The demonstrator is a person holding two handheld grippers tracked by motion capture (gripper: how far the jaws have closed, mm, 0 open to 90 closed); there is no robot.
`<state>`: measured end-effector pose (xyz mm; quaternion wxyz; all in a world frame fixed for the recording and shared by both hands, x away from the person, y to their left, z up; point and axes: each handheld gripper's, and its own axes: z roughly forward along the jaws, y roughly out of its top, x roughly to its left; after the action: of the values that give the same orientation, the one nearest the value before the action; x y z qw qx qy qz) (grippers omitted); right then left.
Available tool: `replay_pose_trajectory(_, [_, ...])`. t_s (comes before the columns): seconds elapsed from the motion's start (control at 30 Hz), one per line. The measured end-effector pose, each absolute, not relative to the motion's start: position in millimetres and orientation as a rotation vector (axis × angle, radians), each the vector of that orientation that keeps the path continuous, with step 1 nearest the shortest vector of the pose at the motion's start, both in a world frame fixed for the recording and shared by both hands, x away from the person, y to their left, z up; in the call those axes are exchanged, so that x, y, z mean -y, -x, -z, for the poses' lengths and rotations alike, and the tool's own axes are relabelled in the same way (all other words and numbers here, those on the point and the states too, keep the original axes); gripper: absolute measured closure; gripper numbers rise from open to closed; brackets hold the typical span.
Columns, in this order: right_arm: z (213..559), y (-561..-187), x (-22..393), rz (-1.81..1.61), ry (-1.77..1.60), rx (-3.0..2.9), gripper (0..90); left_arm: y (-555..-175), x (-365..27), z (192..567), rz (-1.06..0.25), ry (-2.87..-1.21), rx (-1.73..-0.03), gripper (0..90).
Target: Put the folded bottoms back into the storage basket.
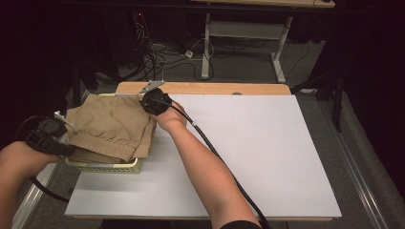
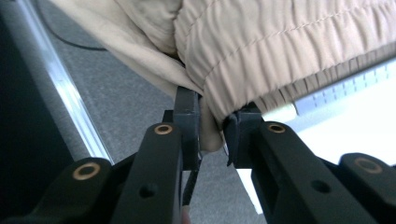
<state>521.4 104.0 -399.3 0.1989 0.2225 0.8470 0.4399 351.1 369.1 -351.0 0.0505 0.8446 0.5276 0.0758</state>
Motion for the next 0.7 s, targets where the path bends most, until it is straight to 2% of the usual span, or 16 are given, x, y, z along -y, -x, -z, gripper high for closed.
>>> replay_pose_trajectory(0.27, [404.5, -528.5, -104.8, -1.235, -0.666, -2.348, 73.7, -349.7, -368.9, 360.3, -0.217, -2.575, -1.600, 68.4])
replay_pose_trajectory(0.33, [406.1, -529.5, -105.5, -1.237, -0.661, -2.364, 64.3, -349.4, -369.3, 359.6, -0.187, -2.570, -1.605, 60.4])
replay_pose_trajectory(0.37, [406.1, -529.5, -105.5, -1.237, -0.661, -2.364, 64.3, -349.4, -369.3, 359.6, -0.187, -2.570, -1.605, 58.1])
replay_pose_trajectory(0.4, [407.3, -530.3, -106.4, -1.230, -0.670, -2.383, 57.3, -348.7, -369.4, 358.5, -0.172, -2.563, -1.607, 58.1])
replay_pose_trajectory(0.57, [401.5, -533.2, -96.9, -1.261, -0.732, -2.382, 34.0, -344.3, -371.7, 349.3, -0.150, -2.547, -1.623, 47.9])
replay_pose_trajectory(0.7, [392.2, -524.7, -82.2, -1.311, -0.723, -2.370, 23.0, -341.7, -370.0, 340.1, -0.164, -2.517, -1.623, 41.3])
